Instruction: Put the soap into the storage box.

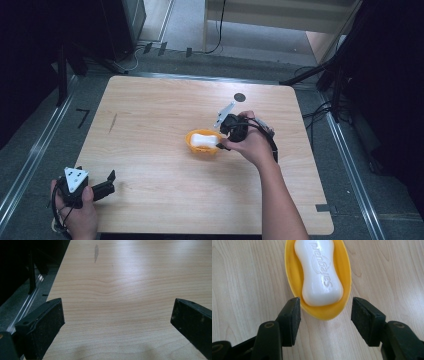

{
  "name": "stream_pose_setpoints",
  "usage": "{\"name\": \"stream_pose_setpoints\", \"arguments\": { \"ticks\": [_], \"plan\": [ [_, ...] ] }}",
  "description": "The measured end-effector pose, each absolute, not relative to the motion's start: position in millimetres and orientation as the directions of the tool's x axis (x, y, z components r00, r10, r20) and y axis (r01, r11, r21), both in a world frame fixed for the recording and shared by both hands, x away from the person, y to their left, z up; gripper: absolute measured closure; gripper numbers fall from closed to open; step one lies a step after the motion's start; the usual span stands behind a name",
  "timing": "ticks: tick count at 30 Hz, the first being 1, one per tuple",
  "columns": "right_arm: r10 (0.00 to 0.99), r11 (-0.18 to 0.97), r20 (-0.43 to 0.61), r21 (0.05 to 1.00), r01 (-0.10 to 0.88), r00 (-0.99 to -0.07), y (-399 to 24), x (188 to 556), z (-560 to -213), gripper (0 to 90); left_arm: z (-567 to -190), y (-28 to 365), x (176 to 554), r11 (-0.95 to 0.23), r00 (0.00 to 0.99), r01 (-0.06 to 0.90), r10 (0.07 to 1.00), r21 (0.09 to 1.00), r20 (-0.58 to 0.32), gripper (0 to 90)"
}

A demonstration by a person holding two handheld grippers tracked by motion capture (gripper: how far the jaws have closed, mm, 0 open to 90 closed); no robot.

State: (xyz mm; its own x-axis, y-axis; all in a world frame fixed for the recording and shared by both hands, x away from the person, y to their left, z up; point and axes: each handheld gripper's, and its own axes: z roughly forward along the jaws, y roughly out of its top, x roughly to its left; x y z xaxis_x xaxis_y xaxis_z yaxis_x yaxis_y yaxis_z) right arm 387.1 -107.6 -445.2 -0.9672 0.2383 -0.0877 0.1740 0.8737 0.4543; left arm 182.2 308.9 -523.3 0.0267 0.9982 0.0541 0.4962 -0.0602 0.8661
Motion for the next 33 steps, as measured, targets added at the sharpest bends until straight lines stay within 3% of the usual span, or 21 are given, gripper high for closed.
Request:
{"name": "stream_pose_setpoints", "arguments": {
  "ticks": [26,29,33],
  "plan": [
    [0.337,0.840,-0.049,0.467,0.277,-0.940,-171.8,366.3,-469.7,42.5,-523.2,308.8,182.2,-0.061,0.027,0.496,0.998,0.866,0.055,0.0],
    [0.355,0.839,-0.047,0.458,0.296,-0.934,-177.5,360.1,-473.4,39.3,-523.3,308.8,182.2,-0.063,0.028,0.496,0.998,0.866,0.056,0.0],
    [0.406,0.816,-0.028,0.461,0.349,-0.913,-185.8,353.9,-478.4,27.8,-523.2,308.8,182.1,-0.062,0.027,0.496,0.998,0.866,0.056,0.0]
  ]
}}
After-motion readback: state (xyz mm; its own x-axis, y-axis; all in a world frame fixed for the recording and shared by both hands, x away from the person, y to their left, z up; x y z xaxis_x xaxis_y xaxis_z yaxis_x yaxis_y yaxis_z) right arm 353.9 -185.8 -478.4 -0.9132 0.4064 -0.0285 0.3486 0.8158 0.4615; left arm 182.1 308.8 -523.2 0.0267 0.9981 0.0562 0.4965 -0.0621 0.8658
